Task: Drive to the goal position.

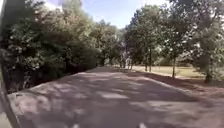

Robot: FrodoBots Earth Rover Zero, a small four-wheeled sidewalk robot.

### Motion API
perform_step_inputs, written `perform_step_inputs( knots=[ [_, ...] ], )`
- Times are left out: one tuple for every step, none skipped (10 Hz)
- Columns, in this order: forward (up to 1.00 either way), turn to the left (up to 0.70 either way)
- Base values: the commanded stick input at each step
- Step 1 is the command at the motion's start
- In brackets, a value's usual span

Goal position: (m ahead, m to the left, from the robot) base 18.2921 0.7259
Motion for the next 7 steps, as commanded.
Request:
perform_step_inputs(
  knots=[
    [0.70, 0.00],
    [0.70, 0.00],
    [0.70, -0.13],
    [0.70, -0.32],
    [0.70, -0.02],
    [0.70, 0.00],
    [0.70, 0.00]
  ],
)
